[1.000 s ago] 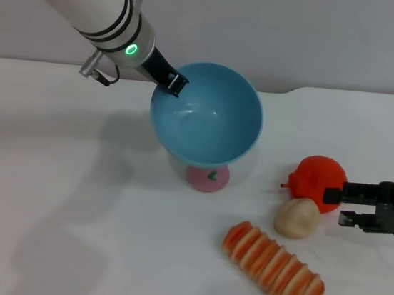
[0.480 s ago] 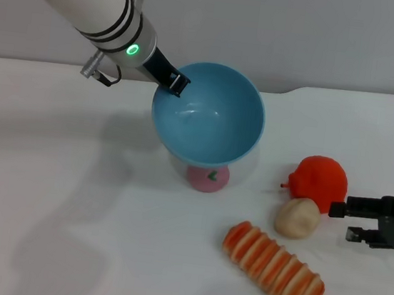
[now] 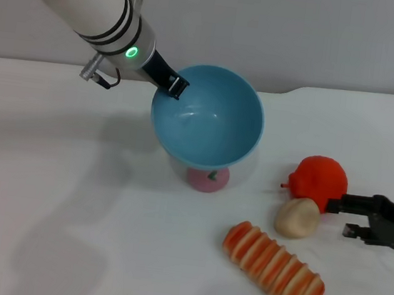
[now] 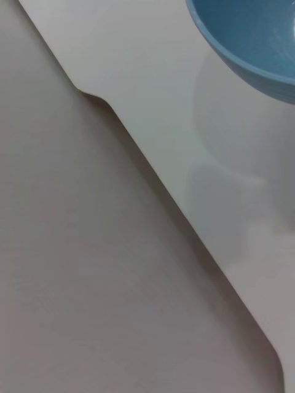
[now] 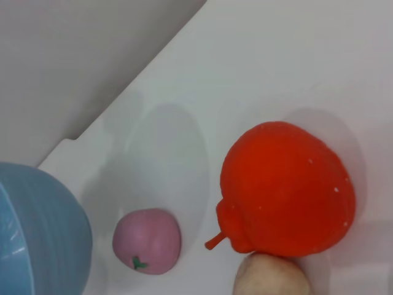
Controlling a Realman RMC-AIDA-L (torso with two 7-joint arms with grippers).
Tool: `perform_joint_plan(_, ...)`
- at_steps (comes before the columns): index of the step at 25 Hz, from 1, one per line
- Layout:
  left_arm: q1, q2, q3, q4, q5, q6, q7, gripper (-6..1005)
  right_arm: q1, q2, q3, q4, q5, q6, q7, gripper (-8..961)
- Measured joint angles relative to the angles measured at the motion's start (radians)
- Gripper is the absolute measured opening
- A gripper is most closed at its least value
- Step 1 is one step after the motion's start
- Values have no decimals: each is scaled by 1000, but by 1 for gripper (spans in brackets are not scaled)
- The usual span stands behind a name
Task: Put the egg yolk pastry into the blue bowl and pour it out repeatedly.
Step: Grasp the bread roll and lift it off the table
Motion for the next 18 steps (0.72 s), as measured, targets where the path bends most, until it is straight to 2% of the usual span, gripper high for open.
perform_joint_plan(3,2,0,0,2,0,0,0,-1,20,4,1,37,3,19,-27,652)
perform_joint_plan(8,3,0,1,7,0,0,0,0,36,22,2,44,9,59,-47,648)
perform_joint_plan(18,5,0,0,9,0,11,0,-1,49,28,-4,83,11,106,-48,640)
